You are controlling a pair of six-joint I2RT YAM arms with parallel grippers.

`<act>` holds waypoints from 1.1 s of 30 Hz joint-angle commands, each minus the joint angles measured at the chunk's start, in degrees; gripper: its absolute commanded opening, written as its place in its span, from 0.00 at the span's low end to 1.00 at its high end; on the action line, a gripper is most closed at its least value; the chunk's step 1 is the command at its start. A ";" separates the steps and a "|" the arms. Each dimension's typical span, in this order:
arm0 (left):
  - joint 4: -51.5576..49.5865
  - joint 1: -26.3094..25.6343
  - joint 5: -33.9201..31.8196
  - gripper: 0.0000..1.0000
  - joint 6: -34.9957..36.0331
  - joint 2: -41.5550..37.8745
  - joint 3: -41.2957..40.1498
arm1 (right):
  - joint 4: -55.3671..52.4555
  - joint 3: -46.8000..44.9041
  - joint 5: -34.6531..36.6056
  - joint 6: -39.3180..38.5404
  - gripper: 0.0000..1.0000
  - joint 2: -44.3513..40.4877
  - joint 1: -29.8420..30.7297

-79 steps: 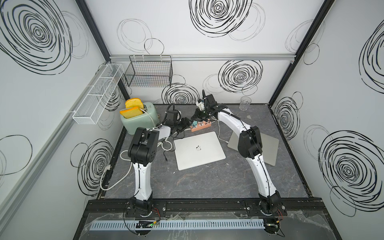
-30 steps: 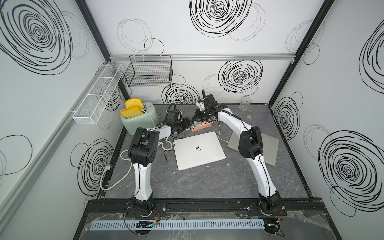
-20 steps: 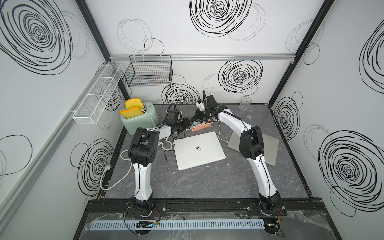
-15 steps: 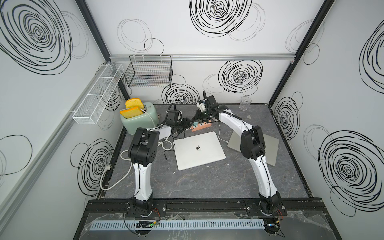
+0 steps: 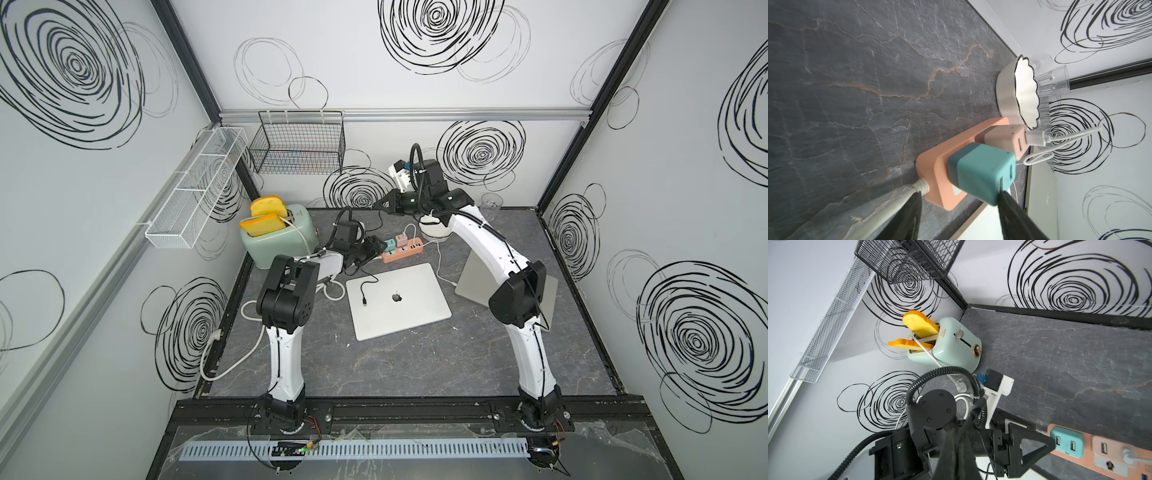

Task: Unplug the laptop charger
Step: Remove the charging cable from the plug.

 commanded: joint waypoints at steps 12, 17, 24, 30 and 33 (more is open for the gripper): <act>-13.54 2.46 -0.05 0.72 3.54 -4.16 -4.88 | 0.33 -23.24 -9.52 -5.49 0.00 -12.70 0.02; -14.48 5.32 2.29 0.73 5.37 -9.58 -6.44 | 0.97 -28.64 -11.54 -6.40 0.00 -15.42 0.06; -17.44 8.81 2.47 0.74 8.06 -18.40 -10.81 | 0.47 -26.28 -12.56 -6.45 0.00 -12.42 2.65; -21.78 8.97 -0.82 0.74 8.85 -24.59 -12.77 | 0.28 -24.09 -17.29 -7.91 0.00 -8.86 5.59; -22.50 9.45 -2.05 0.75 8.34 -28.03 -13.96 | -0.43 -24.24 -20.03 -8.57 0.00 -7.30 7.11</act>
